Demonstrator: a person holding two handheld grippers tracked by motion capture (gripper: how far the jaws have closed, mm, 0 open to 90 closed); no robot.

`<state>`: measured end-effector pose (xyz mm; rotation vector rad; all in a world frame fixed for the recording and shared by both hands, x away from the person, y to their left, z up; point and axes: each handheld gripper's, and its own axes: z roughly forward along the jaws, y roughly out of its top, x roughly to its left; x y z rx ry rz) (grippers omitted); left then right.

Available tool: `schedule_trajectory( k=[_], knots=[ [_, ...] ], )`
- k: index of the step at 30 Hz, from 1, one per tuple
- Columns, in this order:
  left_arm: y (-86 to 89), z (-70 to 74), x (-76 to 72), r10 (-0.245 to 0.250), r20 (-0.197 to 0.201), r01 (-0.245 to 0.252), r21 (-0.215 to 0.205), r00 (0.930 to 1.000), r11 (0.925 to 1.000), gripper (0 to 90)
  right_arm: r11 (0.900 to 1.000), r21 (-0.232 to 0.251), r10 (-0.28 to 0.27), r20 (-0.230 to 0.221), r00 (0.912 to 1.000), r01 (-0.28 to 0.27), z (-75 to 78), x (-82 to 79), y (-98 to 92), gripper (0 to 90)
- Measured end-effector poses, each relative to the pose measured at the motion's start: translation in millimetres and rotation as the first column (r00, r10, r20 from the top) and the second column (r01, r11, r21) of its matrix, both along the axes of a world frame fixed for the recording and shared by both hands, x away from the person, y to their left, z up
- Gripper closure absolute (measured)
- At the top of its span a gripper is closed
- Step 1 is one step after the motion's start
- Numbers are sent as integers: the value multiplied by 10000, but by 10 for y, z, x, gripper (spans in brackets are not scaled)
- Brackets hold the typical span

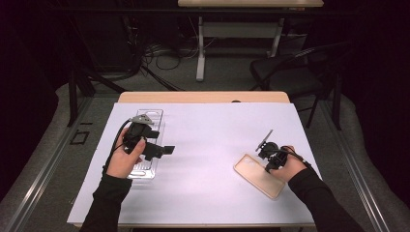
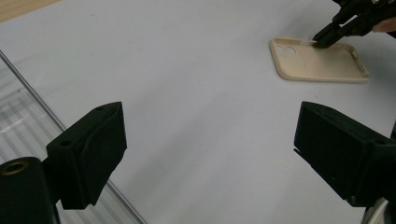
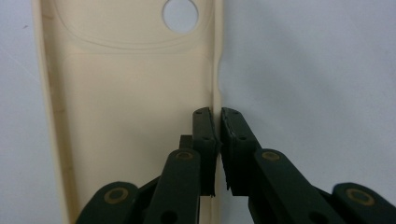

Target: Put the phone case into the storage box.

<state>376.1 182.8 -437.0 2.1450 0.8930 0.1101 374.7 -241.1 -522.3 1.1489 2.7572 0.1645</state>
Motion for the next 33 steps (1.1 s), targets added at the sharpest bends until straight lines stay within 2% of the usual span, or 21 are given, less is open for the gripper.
schedule_trajectory(
  k=[13, 21, 26, 33],
  knots=[
    [3, -5, 5, -13, 1, 13, 44, 10000, 10000, 96, 9999, -133, 12, 52, 10000, -11, 1, -1, -2, 876],
    [3, -7, 6, -16, -7, 16, 42, 10000, 10000, 96, 10000, -54, 36, 113, 9999, -36, -7, -4, -4, 878],
    [2, -12, 8, 22, -33, -22, 44, 10000, 10000, 96, 9998, -194, 10, 21, 10000, -10, 11, -6, -1, 881],
    [1, -15, 11, 23, -29, -23, 84, 10000, 10000, 96, 9999, -149, -27, 5, 10000, 27, 11, -5, -5, 883]
  ],
)
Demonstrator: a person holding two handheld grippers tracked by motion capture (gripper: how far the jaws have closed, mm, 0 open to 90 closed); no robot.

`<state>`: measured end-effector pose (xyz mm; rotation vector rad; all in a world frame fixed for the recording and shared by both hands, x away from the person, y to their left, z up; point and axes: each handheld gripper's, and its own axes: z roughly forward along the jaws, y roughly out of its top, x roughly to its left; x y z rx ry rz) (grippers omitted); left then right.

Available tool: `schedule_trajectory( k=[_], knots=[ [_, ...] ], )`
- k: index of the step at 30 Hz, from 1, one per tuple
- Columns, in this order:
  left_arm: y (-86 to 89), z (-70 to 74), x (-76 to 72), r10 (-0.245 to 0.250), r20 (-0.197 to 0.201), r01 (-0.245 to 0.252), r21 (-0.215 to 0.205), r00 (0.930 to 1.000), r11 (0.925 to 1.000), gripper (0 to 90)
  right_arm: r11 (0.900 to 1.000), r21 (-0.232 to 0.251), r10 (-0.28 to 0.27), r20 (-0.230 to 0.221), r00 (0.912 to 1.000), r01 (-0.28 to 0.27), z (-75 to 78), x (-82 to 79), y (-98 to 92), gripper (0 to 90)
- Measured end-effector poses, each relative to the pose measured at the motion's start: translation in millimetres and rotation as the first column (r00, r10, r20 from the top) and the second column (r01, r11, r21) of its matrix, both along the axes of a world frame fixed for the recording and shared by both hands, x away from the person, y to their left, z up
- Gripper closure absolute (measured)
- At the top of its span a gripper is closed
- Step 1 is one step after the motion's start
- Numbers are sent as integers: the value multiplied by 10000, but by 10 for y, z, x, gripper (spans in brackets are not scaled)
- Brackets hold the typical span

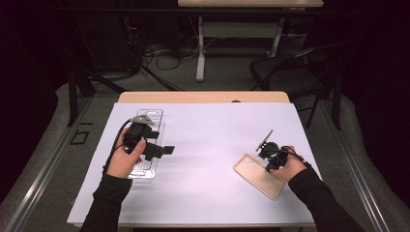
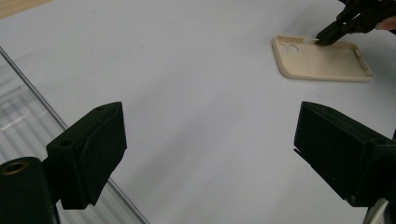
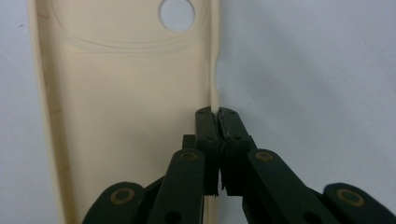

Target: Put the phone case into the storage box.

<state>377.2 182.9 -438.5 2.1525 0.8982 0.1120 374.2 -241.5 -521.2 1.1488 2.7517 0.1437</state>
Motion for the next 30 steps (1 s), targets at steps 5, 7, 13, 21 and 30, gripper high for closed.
schedule_trajectory(
  k=[5, 7, 13, 21, 30],
  knots=[
    [1, 1, 0, -7, 11, 7, 5, 10000, 10000, 96, 10000, 28, 23, 65, 10000, -23, 9, -6, 2, 885],
    [1, 0, -1, 4, 5, -4, 2, 10000, 10000, 96, 10000, 30, -34, 281, 9996, 33, 2, -14, 5, 885],
    [7, 1, 0, 17, 10, -17, -15, 10000, 10000, 97, 9998, 174, -37, 85, 10000, 35, 31, -5, -12, 887],
    [-2, -1, -2, -17, -22, 17, 25, 10000, 10000, 97, 9977, 661, -180, 295, 9994, 160, 67, -27, -40, 886],
    [-23, -9, -5, -41, 12, 41, 81, 10000, 10000, 97, 9910, 1245, -589, 721, 9957, 496, 145, -82, -57, 886]
  ],
)
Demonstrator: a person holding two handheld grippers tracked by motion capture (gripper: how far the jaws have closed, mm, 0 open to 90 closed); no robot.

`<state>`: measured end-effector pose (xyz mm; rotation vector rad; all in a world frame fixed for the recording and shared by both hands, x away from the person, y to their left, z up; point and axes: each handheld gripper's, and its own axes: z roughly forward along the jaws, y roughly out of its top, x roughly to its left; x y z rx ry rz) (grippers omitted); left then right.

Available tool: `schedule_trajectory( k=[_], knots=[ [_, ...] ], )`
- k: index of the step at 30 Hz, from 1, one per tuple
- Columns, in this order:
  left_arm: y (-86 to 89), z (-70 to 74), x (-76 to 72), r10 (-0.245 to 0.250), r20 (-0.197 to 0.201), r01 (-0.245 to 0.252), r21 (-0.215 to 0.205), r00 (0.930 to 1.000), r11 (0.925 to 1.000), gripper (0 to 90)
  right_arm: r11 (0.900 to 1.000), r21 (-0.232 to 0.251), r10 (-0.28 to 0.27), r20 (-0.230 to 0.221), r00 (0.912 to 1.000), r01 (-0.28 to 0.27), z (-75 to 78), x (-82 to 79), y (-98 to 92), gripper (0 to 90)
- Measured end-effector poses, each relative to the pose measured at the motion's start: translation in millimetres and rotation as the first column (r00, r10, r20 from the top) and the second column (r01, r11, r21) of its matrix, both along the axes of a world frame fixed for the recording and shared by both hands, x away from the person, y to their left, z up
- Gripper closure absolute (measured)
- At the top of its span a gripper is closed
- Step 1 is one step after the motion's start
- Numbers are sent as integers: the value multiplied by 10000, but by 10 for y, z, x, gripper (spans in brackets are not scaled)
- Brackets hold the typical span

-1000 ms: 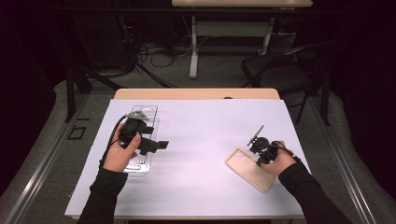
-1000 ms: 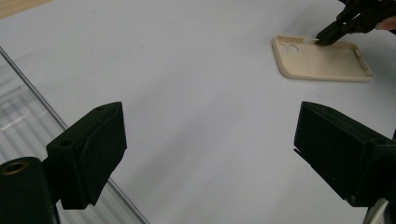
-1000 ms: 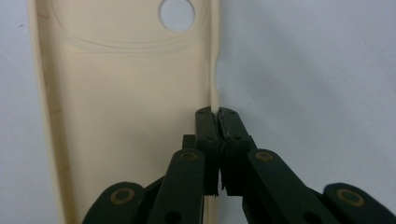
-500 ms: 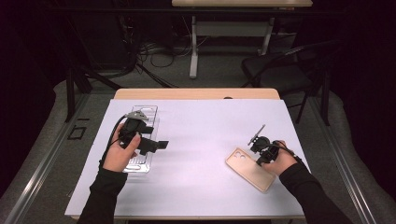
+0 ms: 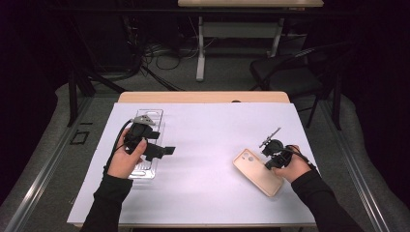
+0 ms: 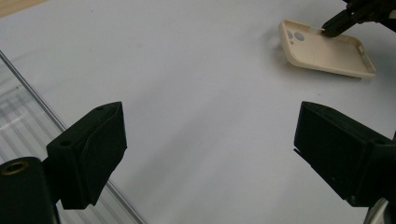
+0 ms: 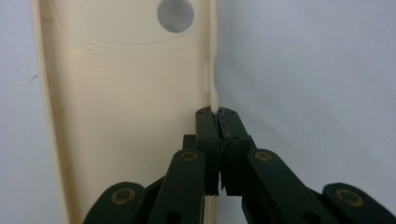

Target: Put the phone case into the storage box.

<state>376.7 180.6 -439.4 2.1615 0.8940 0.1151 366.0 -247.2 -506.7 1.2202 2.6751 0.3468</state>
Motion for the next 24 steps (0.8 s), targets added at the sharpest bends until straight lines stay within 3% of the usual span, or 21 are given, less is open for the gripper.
schedule_trajectory(
  k=[1, 2, 3, 4, 5, 8, 11, 18, 24],
  knots=[
    [-1, 0, 0, 5, 9, -5, 2, 10000, 10000, 97, 9998, 205, 83, 229, 9997, -87, -8, -2, -7, 886],
    [-1, -1, -1, 14, 6, -14, -10, 10000, 10000, 97, 9998, 186, -11, 166, 9999, 8, 11, -15, -5, 886],
    [-1, -1, -1, 24, 14, -23, -20, 10000, 10000, 97, 9991, 420, 66, 460, 9989, -85, 0, -20, -12, 886],
    [-1, -2, -2, 62, 23, -62, -50, 10000, 10000, 97, 9987, 489, -191, 409, 9990, 171, 17, -47, -3, 886],
    [1, -3, -1, 83, 34, -82, -68, 10000, 9999, 97, 9988, 491, 7, 567, 9984, -35, 30, -46, -18, 886],
    [3, -4, 0, 120, 57, -120, -106, 9999, 9999, 97, 9978, 659, -144, 787, 9968, 92, 90, -90, -21, 886],
    [-5, -8, -3, 131, 62, -131, -122, 9999, 9998, 97, 9935, 1112, -389, 1333, 9903, 241, 124, -130, -25, 886],
    [-33, -30, -4, 108, -27, -109, -373, 9999, 9992, 97, 9837, 1710, -883, 1935, 9771, 550, 216, -211, -20, 886],
    [-58, -45, -9, 144, -30, -145, -433, 9999, 9990, 97, 9778, 2034, -984, 2370, 9665, 497, 259, -271, 28, 886]
  ],
)
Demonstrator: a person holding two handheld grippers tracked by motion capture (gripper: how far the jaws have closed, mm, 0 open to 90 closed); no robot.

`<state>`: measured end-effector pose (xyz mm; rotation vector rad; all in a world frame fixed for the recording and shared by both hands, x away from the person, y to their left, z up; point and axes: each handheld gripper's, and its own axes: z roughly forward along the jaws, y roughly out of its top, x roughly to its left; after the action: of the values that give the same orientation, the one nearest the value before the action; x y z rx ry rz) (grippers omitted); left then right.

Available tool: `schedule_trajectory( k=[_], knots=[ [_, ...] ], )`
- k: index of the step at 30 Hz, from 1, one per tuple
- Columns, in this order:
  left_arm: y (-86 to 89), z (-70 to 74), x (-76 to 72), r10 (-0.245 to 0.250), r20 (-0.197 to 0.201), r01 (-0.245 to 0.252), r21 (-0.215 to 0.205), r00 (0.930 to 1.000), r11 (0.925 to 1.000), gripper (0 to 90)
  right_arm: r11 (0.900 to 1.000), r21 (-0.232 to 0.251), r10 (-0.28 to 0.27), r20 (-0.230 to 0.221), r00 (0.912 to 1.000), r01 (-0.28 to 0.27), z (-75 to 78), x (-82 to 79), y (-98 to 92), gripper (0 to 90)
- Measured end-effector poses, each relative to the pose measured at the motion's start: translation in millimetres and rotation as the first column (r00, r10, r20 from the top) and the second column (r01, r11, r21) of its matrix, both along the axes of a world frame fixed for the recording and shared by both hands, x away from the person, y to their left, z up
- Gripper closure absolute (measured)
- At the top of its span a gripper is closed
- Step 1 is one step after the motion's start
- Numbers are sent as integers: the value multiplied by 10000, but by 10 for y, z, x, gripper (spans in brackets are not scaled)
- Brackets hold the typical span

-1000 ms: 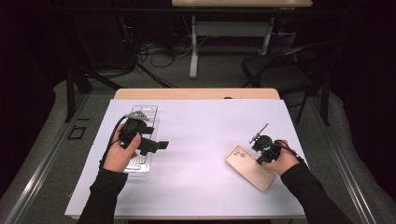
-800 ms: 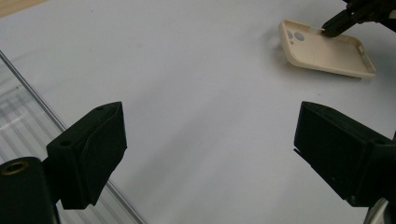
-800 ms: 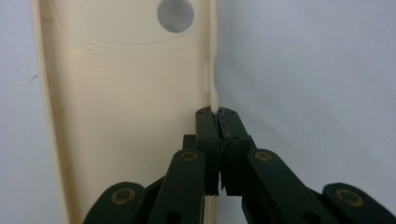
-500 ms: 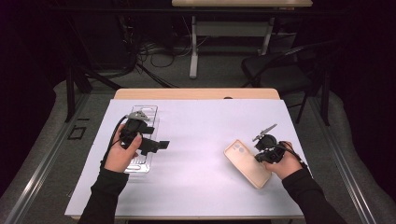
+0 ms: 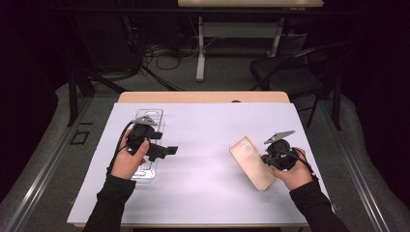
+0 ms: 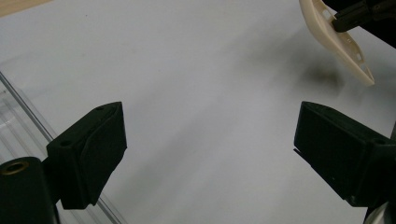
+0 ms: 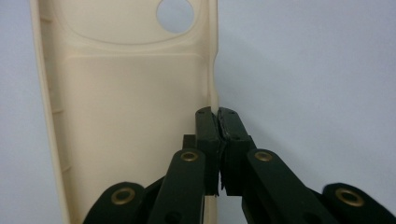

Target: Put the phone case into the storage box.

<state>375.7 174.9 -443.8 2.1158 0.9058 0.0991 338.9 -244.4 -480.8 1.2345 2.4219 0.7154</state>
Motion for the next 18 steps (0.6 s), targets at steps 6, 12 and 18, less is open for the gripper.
schedule_trajectory(
  k=[6, 12, 18],
  knots=[
    [-20, -9, -18, 61, -13, -61, -225, 10000, 9997, 96, 9988, 475, 111, 416, 9991, -131, 43, -55, 83, 886],
    [-99, 8, -65, -187, 106, 191, -429, 9998, 9989, 95, 9957, 893, 146, 900, 9958, -227, 76, -73, 224, 886],
    [-190, -1, -102, -347, 187, 354, -361, 9992, 9987, 92, 9879, 1495, 205, 1364, 9904, -411, 81, -52, 416, 886]
  ],
)
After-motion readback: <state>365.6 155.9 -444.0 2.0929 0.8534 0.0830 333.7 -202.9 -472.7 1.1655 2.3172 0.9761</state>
